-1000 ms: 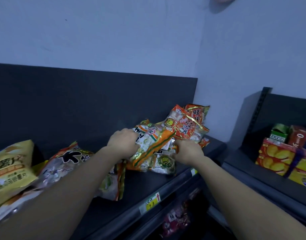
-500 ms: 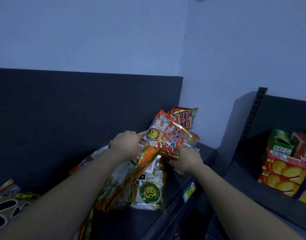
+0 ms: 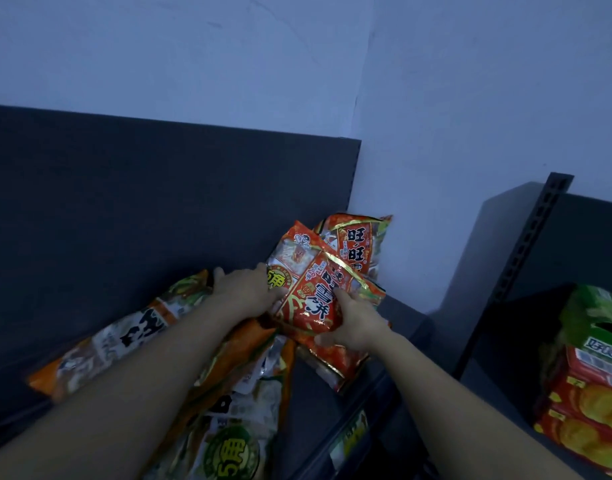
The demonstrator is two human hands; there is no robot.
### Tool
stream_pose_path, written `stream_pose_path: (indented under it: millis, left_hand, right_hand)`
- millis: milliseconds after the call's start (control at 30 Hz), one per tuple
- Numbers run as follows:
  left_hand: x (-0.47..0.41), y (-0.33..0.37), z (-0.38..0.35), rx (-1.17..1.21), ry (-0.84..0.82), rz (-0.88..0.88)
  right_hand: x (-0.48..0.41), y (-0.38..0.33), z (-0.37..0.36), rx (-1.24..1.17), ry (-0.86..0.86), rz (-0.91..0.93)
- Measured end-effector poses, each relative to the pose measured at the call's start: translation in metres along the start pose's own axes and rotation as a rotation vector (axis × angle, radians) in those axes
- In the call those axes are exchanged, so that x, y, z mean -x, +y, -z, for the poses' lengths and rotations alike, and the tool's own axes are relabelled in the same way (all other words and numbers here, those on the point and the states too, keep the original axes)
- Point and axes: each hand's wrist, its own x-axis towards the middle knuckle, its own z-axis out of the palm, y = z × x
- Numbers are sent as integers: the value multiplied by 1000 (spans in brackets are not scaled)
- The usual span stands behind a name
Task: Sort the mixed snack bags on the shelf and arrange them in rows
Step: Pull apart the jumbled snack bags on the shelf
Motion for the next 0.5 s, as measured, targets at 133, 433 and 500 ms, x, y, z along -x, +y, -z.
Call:
stream_pose_path:
  millis: [133, 433, 500]
  left_hand:
    - [-27, 14, 2, 422, -29, 66]
    - [-45, 79, 16, 949, 240, -58]
    - [-48, 89, 17, 1006, 296, -120]
  right_hand:
    - [-27, 25, 16, -34, -23, 90]
    - [-66, 67, 32, -221, 317, 186]
    - [-68, 70, 36, -135, 448, 135]
